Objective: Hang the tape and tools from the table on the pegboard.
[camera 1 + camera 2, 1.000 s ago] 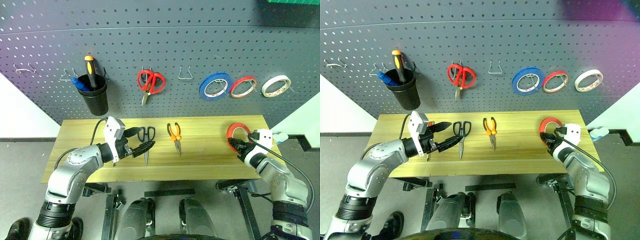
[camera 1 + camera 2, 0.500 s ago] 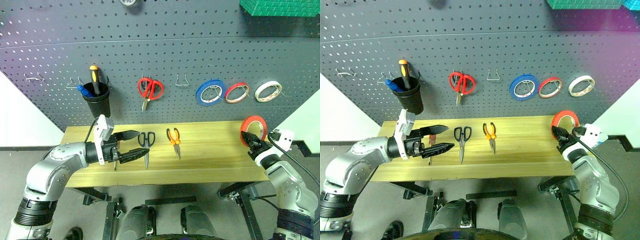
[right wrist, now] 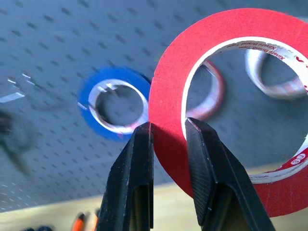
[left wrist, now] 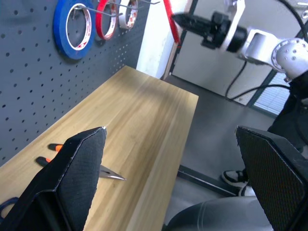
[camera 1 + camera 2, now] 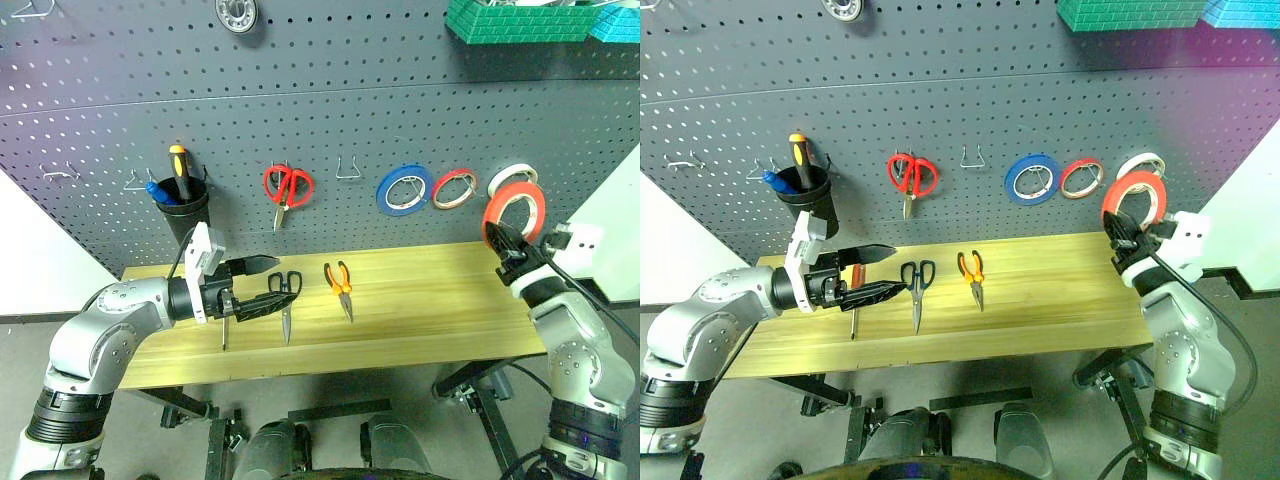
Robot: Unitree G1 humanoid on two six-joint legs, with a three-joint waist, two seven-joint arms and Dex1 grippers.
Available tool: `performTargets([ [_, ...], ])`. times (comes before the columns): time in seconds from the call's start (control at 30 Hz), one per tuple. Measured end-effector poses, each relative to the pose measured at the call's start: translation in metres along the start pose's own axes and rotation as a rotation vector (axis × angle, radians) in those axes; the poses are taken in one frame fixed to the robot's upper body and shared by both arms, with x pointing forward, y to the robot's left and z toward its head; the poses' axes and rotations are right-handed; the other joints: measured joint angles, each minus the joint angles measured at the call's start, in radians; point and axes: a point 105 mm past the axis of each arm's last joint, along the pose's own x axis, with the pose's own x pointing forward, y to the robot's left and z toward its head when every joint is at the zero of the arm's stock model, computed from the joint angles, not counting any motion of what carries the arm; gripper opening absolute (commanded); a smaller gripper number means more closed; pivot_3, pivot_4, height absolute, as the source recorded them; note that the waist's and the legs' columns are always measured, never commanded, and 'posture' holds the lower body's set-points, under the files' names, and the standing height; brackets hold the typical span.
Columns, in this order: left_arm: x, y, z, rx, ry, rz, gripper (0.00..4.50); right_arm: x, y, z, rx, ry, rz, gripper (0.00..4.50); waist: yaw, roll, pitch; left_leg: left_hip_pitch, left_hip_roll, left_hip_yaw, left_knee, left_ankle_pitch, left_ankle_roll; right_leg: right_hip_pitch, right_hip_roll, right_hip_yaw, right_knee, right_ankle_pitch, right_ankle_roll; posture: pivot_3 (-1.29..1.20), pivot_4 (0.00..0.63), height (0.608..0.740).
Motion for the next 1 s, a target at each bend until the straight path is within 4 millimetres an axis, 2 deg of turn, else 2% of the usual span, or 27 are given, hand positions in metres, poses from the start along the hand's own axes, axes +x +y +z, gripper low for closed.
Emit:
performTargets([
  [0.17,-0.003,-0.001,0.003,0.007,-0.012,0.017,4.50,0.018,0.008,0.002,-0.032,-0.001,0.046,0.62,0.004,-0.002,-0.002,0.000,0.000,0.000,0.001,0.000,0.000,0.000,0.000,0.000,0.000,0.000,0.000,-0.07,0.000,0.740],
  [0.67,-0.005,-0.007,0.002,0.010,-0.013,0.054,4.50,0.036,-0.013,-0.027,-0.069,0.071,-0.009,0.62,0.018,-0.003,-0.004,0.001,0.000,0.000,0.002,0.000,0.000,0.001,0.000,0.000,0.002,0.000,0.000,-0.02,0.009,0.740],
  [1.0,-0.004,-0.011,0.001,0.003,-0.013,0.060,4.50,0.050,-0.016,-0.036,-0.064,0.100,-0.012,3.97,0.019,-0.003,-0.004,0.001,0.000,0.000,0.002,0.000,0.000,0.002,0.000,0.000,0.002,0.000,0.000,-0.01,0.018,0.740],
])
